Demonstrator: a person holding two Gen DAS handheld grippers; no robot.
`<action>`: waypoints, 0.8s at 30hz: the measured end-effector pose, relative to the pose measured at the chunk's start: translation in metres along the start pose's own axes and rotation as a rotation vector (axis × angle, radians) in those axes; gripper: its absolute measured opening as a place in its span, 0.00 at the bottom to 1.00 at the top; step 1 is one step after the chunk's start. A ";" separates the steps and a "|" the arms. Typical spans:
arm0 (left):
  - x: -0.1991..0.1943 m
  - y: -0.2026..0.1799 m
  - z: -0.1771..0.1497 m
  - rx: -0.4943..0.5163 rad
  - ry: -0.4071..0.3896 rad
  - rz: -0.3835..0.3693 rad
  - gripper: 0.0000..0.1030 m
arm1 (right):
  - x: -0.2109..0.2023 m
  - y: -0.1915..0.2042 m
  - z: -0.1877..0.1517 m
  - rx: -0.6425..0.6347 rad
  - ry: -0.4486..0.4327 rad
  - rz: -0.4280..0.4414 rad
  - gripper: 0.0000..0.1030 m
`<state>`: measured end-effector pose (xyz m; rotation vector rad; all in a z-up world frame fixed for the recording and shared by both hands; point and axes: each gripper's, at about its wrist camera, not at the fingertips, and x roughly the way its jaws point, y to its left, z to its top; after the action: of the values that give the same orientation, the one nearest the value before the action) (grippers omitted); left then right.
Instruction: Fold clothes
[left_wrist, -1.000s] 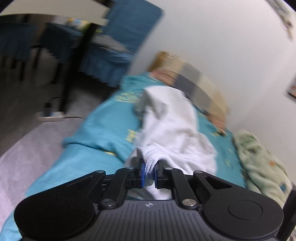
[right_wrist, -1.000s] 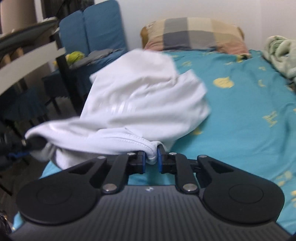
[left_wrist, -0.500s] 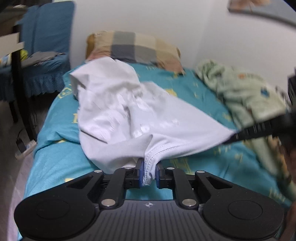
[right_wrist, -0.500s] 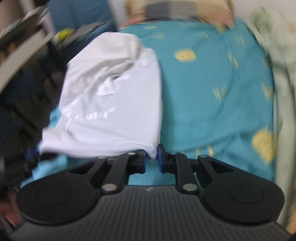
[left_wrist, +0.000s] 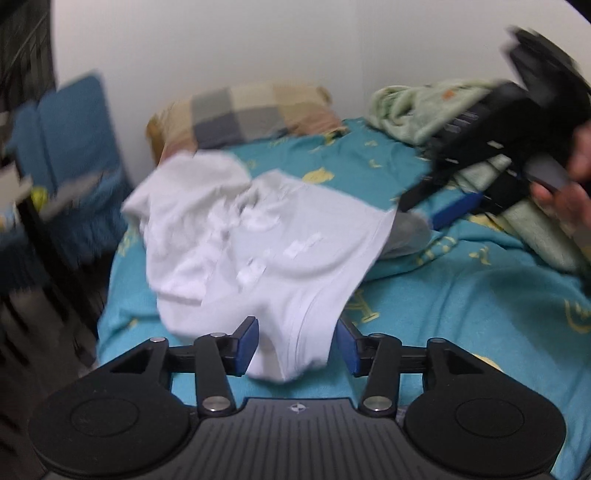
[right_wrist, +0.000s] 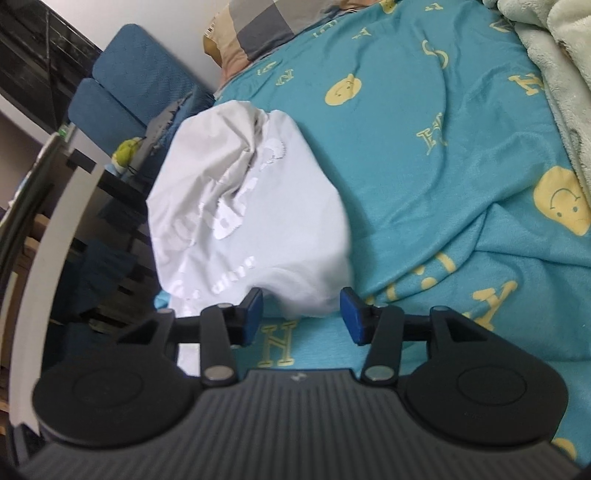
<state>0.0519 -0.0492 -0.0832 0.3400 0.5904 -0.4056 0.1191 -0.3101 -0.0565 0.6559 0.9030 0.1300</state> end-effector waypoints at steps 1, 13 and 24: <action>0.000 -0.007 0.001 0.040 -0.014 0.012 0.50 | 0.001 0.001 0.000 -0.003 0.001 0.009 0.49; 0.061 -0.071 -0.016 0.376 0.019 0.056 0.42 | 0.004 -0.005 0.007 0.034 -0.011 0.053 0.49; 0.036 -0.016 0.010 0.022 -0.048 0.005 0.04 | 0.006 0.018 0.002 -0.148 -0.028 0.044 0.49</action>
<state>0.0768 -0.0767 -0.1002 0.3521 0.5386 -0.4144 0.1270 -0.2949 -0.0495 0.5381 0.8438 0.2242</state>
